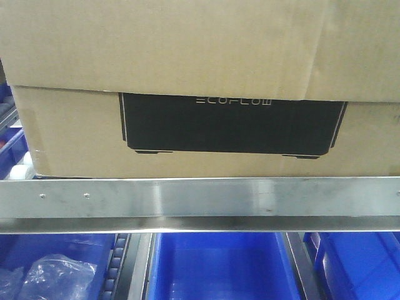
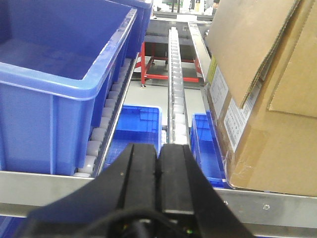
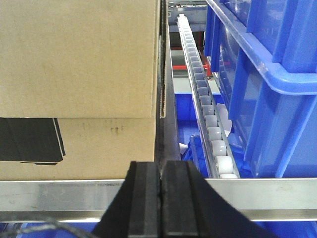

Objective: Grab box from left shelf to table start
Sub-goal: 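Clamp the cardboard ECOFLOW box side walls with both grippers on the shelf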

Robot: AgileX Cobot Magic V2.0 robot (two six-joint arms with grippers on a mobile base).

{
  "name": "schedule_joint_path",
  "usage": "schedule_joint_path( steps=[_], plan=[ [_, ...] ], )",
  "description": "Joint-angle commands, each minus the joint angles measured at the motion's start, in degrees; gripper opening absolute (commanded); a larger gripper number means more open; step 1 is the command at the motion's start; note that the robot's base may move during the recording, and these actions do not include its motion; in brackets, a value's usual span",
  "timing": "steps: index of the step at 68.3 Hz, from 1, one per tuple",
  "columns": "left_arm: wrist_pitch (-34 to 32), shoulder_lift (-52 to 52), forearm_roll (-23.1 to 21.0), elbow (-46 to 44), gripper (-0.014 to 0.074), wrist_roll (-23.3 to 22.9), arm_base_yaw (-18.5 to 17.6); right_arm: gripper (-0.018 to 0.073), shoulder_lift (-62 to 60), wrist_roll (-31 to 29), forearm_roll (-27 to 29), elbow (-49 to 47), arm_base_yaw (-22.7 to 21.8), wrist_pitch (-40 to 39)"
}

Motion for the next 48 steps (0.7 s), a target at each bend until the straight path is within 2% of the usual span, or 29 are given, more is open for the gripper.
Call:
schedule_joint_path(
  steps=[1, 26, 34, 38, 48],
  plan=[
    [-4.9, -0.7, -0.4, -0.3, -0.0102, -0.4, -0.1, 0.0055, -0.7, -0.3, 0.1, -1.4, 0.1, -5.2],
    [-7.1, -0.7, -0.4, -0.3, -0.0102, -0.4, -0.1, 0.0055, -0.7, -0.3, 0.1, -1.4, 0.1, -5.2],
    [-7.3, -0.7, -1.6, -0.3, -0.0102, -0.4, -0.1, 0.0055, -0.7, -0.3, 0.1, -1.4, 0.1, -5.2],
    [-8.5, -0.7, -3.3, -0.3, -0.0102, -0.4, -0.1, 0.0055, -0.7, -0.3, 0.1, -1.4, 0.1, -5.2],
    [-18.4, -0.6, -11.4, -1.7, -0.0102, -0.4, -0.1, 0.0055, -0.7, -0.3, 0.1, -1.4, 0.1, -5.2]
  ],
)
